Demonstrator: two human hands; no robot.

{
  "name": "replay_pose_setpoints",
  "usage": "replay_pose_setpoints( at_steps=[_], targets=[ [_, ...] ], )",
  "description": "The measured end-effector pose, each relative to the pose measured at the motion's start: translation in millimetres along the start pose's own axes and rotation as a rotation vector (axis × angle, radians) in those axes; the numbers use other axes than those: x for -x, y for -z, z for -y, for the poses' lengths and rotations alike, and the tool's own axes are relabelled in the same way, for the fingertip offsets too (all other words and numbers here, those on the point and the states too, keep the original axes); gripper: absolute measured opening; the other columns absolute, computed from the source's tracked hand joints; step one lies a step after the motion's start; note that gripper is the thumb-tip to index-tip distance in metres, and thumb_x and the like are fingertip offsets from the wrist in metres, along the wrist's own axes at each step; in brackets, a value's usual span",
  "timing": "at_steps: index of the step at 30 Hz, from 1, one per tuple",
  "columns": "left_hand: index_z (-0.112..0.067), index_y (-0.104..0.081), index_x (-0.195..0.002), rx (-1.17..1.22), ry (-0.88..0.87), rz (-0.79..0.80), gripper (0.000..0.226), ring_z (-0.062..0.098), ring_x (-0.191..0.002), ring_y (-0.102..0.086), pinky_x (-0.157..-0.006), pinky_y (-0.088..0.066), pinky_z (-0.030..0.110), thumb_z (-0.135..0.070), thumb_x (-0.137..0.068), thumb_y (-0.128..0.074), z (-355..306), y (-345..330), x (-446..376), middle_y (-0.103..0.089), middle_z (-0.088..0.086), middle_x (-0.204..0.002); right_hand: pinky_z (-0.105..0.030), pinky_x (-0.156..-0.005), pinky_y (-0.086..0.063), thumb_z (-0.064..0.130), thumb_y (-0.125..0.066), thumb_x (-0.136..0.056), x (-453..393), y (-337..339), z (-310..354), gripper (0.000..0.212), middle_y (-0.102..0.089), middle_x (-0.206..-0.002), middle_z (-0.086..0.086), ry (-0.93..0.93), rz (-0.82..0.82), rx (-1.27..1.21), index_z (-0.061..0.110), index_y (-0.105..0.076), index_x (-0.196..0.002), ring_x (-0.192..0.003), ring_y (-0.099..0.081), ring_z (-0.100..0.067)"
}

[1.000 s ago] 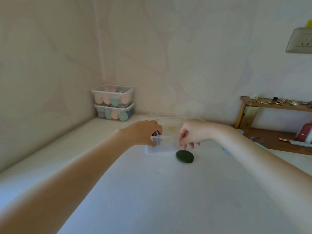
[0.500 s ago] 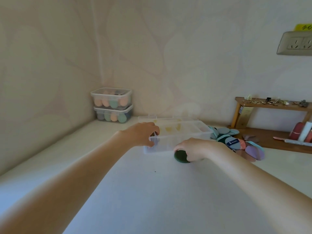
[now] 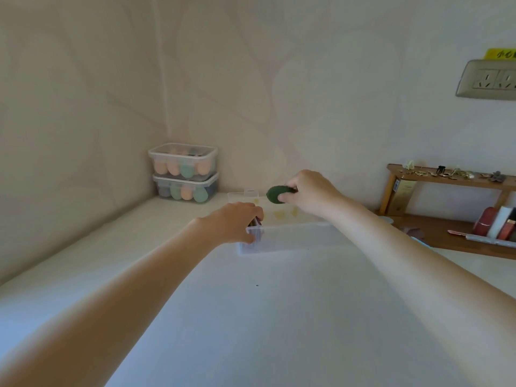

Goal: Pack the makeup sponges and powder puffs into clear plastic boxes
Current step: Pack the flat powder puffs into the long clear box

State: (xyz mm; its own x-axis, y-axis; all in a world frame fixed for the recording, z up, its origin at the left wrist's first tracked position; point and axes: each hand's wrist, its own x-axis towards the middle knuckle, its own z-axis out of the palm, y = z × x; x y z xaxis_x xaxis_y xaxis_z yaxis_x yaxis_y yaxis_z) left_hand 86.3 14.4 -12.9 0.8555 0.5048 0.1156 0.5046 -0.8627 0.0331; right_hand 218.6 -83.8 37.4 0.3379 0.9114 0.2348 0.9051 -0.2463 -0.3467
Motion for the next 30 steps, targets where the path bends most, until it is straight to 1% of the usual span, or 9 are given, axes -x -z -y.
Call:
replay_pose_setpoints(
  at_steps=[3,6,8,10,15,18,23,26,30],
  targets=[
    [-0.015,-0.046,-0.131,0.007,0.006,-0.001,0.049,0.021,-0.115,-0.053,-0.089,-0.041,0.027,-0.021,-0.085,-0.062,-1,0,0,-0.054,0.002,-0.13,-0.027,-0.054,-0.031,0.019,-0.058,-0.089,-6,-22,5,0.039,-0.04,-0.072,-0.004,-0.05,-0.009,-0.039,0.01,-0.042,-0.055,-0.069,-0.045,-0.025],
    [-0.016,-0.045,-0.131,0.034,0.02,-0.011,0.051,0.021,-0.113,-0.054,-0.083,-0.039,0.023,-0.021,-0.084,-0.064,-1,-1,-1,-0.055,0.002,-0.128,-0.028,-0.059,-0.036,0.01,-0.06,-0.085,-7,-40,11,0.009,-0.048,-0.075,-0.004,-0.068,-0.088,-0.081,0.006,-0.055,-0.091,-0.077,-0.05,-0.027],
    [-0.016,-0.046,-0.13,0.048,0.024,-0.015,0.051,0.021,-0.111,-0.055,-0.081,-0.038,0.022,-0.02,-0.083,-0.064,0,-2,-2,-0.056,0.002,-0.125,-0.032,-0.064,-0.037,0.008,-0.06,-0.087,-6,-50,14,0.029,-0.047,-0.08,-0.005,-0.057,-0.129,-0.04,0.006,-0.044,-0.112,-0.079,-0.049,-0.029],
    [-0.016,-0.047,-0.129,0.061,0.026,-0.018,0.05,0.021,-0.11,-0.055,-0.081,-0.041,0.025,-0.019,-0.082,-0.063,1,-2,-2,-0.057,0.002,-0.123,-0.035,-0.065,-0.039,0.008,-0.057,-0.09,-6,-57,15,0.031,-0.053,-0.088,-0.012,-0.005,-0.178,0.011,0.004,-0.041,-0.115,-0.082,-0.053,-0.033],
    [-0.015,-0.049,-0.121,0.115,0.026,-0.046,0.046,0.022,-0.103,-0.056,-0.081,-0.045,0.029,-0.019,-0.079,-0.067,3,-3,-1,-0.055,0.004,-0.117,-0.034,-0.067,-0.04,0.021,-0.051,-0.094,-8,-72,7,0.021,-0.065,-0.103,-0.011,0.045,-0.195,0.04,0.007,-0.05,-0.109,-0.098,-0.059,-0.031],
    [-0.015,-0.05,-0.12,0.152,0.018,-0.063,0.049,0.024,-0.104,-0.056,-0.087,-0.048,0.034,-0.022,-0.076,-0.072,-1,-4,-3,-0.05,0.004,-0.119,-0.032,-0.066,-0.038,0.022,-0.051,-0.093,-7,-67,4,0.02,-0.064,-0.102,-0.012,0.055,-0.184,0.06,0.008,-0.05,-0.108,-0.095,-0.059,-0.032],
    [-0.013,-0.044,-0.125,0.088,-0.019,-0.043,0.055,0.021,-0.1,-0.055,-0.075,-0.042,0.026,-0.023,-0.078,-0.07,-15,-2,-7,-0.049,0.003,-0.122,-0.031,-0.066,-0.036,0.016,-0.05,-0.093,-4,-57,-2,0.008,-0.063,-0.098,-0.012,0.049,-0.119,0.15,0.011,-0.055,-0.098,-0.083,-0.053,-0.029],
    [-0.012,-0.042,-0.124,0.059,-0.026,-0.003,0.054,0.02,-0.091,-0.055,-0.073,-0.044,0.029,-0.024,-0.079,-0.069,-16,0,-9,-0.054,0.003,-0.119,-0.028,-0.067,-0.038,0.015,-0.056,-0.088,-6,-55,-7,0.01,-0.064,-0.087,-0.008,-0.004,-0.029,0.025,0.013,-0.065,-0.082,-0.076,-0.051,-0.024],
    [-0.017,-0.046,-0.124,0.06,-0.012,0.108,0.049,0.019,-0.092,-0.055,-0.075,-0.041,0.026,-0.023,-0.081,-0.068,-18,6,-15,-0.061,0.003,-0.116,-0.029,-0.062,-0.035,0.012,-0.057,-0.084,-6,-47,-16,0.022,-0.058,-0.07,-0.008,-0.009,0.081,-0.117,0.01,-0.063,-0.063,-0.066,-0.047,-0.021]
  ],
)
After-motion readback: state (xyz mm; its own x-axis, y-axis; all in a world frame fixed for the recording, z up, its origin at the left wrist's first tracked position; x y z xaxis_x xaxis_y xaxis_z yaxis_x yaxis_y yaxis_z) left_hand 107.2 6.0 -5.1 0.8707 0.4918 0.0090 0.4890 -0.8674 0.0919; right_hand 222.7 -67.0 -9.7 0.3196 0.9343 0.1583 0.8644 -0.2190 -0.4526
